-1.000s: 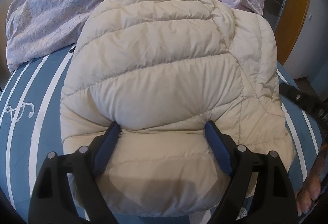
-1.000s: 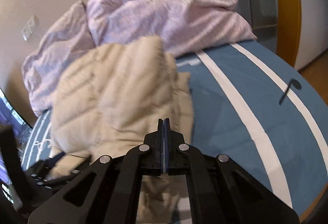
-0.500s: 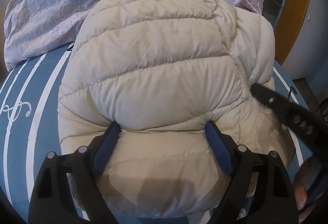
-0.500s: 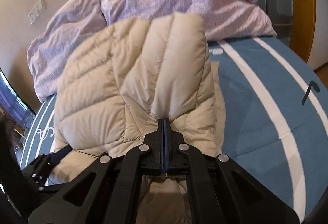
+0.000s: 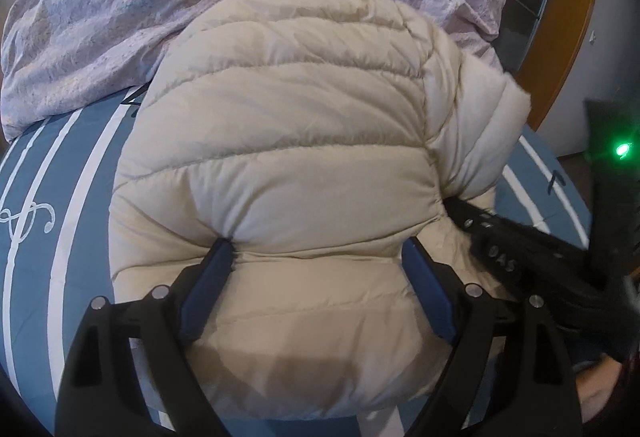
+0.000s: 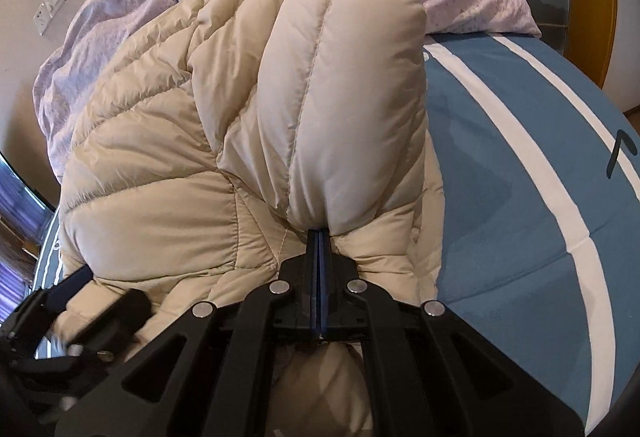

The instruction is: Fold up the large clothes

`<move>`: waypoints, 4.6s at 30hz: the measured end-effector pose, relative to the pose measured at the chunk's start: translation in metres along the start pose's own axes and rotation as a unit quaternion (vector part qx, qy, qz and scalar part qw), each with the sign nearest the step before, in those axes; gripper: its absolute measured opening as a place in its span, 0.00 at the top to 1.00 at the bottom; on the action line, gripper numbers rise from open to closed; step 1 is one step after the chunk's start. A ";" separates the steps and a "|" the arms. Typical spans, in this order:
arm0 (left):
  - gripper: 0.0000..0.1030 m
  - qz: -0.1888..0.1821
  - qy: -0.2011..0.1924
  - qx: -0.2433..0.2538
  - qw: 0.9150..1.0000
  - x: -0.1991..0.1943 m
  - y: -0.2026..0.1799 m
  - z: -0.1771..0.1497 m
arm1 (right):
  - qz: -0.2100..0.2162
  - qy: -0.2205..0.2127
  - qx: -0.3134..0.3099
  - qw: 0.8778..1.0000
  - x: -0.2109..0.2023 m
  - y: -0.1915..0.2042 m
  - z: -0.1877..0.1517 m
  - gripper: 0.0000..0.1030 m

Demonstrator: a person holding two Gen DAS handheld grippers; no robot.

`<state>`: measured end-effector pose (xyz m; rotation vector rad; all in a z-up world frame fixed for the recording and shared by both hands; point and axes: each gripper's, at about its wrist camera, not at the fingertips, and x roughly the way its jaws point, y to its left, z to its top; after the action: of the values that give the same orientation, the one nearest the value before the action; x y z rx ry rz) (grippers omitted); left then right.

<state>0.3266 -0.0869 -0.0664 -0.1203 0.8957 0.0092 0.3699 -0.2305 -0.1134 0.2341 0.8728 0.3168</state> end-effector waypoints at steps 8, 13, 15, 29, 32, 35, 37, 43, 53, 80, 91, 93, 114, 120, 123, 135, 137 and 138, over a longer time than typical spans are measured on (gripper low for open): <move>0.17 -0.008 -0.026 0.001 1.000 -0.026 0.012 0.020 | 0.001 -0.002 0.000 1.000 0.001 0.001 -0.002 1.00; 0.17 0.015 -0.041 0.025 0.999 -0.030 0.016 0.037 | 0.005 -0.005 0.003 1.000 0.001 0.000 -0.002 1.00; 0.17 0.028 -0.048 0.042 0.998 -0.031 0.016 0.048 | 0.007 -0.006 0.003 1.000 0.001 0.000 -0.003 1.00; 0.14 0.070 -0.038 0.079 0.994 0.034 0.039 0.092 | 0.014 -0.011 0.009 1.000 0.002 -0.003 -0.004 1.00; 0.10 0.078 -0.036 0.078 0.993 0.050 0.042 0.083 | 0.016 -0.015 0.012 1.000 0.002 -0.003 -0.005 1.00; 0.07 0.071 -0.035 0.060 0.995 0.061 0.049 0.080 | 0.017 -0.019 0.014 1.000 0.001 -0.004 -0.006 1.00; 0.04 0.065 -0.033 0.048 0.996 0.067 0.055 0.079 | 0.016 -0.021 0.012 1.000 0.001 -0.003 -0.006 1.00; 0.02 0.069 -0.047 0.036 0.996 0.074 0.059 0.072 | 0.005 -0.032 -0.001 0.999 0.001 0.001 -0.007 1.00; 0.02 0.063 -0.033 0.030 0.997 0.083 0.061 0.071 | 0.012 -0.033 0.009 0.999 0.002 -0.004 -0.007 1.00; 0.02 0.072 -0.036 0.033 0.996 0.085 0.060 0.070 | 0.001 -0.033 0.002 0.999 0.002 0.000 -0.006 1.00; 0.02 0.072 -0.036 0.033 0.996 0.085 0.060 0.069 | -0.004 -0.034 -0.001 0.999 0.002 0.001 -0.006 1.00; 0.02 0.073 -0.036 0.034 0.996 0.085 0.060 0.069 | -0.003 -0.034 -0.001 0.999 0.002 0.001 -0.006 1.00; 0.02 0.073 -0.038 0.033 0.996 0.086 0.059 0.069 | 0.004 -0.035 0.008 0.999 0.003 -0.001 -0.006 1.00; 0.02 0.073 -0.038 0.033 0.996 0.086 0.059 0.068 | 0.011 -0.038 0.016 0.999 0.003 -0.003 -0.007 1.00; 0.02 0.073 -0.039 0.033 0.996 0.085 0.059 0.068 | 0.015 -0.045 0.014 0.999 -0.001 -0.003 -0.007 1.00; 0.02 0.085 -0.052 0.041 0.994 0.060 0.058 0.065 | 0.027 -0.078 0.034 0.996 -0.052 -0.019 0.012 0.16; 0.02 0.083 -0.057 0.044 0.994 0.052 0.059 0.063 | 0.028 -0.077 0.036 0.996 -0.055 -0.023 0.017 0.15; 0.02 0.081 -0.060 0.046 0.994 0.046 0.058 0.062 | 0.040 -0.064 0.046 0.996 -0.052 -0.029 0.022 0.15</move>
<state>0.4002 -0.0241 -0.0704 0.0385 0.7817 0.1260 0.3607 -0.2776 -0.0720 0.3709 0.7537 0.3338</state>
